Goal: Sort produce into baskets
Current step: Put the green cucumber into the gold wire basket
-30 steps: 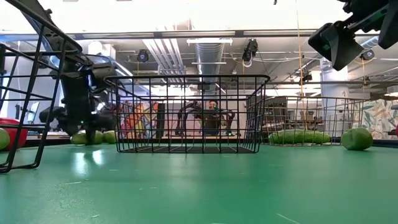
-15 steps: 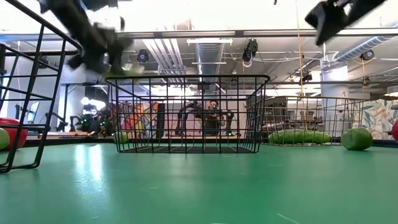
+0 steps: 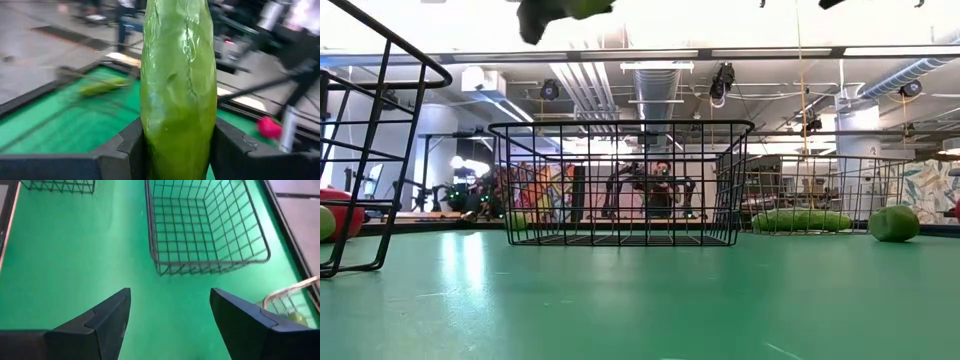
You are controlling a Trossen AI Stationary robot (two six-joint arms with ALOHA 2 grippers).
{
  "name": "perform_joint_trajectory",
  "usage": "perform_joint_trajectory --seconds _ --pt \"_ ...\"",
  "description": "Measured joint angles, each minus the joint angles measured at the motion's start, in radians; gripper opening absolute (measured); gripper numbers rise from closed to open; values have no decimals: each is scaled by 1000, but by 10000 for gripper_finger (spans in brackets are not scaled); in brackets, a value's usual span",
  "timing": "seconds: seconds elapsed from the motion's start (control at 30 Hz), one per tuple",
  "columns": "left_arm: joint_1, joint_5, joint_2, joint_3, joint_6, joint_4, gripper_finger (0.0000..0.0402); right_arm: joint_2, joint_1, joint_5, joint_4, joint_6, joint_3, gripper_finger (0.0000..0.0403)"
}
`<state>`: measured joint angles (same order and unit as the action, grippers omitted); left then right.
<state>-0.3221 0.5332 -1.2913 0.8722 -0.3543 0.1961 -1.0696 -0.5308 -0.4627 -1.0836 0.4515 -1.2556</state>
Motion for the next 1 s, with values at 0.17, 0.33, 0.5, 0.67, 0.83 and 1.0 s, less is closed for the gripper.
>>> perform_joint_trajectory --seconds 0.17,0.33,0.5,0.67,0.83,1.0 --pt "-71 -68 -181 111 71 -12 145 -19 -148 -36 -48 189 18 240" --pt "-117 -74 -364 352 83 -295 146 -82 -252 -55 -49 322 22 223" --pt "-142 -76 -553 565 56 -497 146 -159 -332 -64 -107 433 9 210" --pt "-145 -191 -723 716 53 -522 146 -232 -400 -64 -126 520 10 201" --pt "-157 -241 -843 838 48 -613 146 -334 -456 -81 -74 630 28 201" --pt "-171 -273 -898 866 1 -628 149 -465 -483 -115 24 687 32 201"
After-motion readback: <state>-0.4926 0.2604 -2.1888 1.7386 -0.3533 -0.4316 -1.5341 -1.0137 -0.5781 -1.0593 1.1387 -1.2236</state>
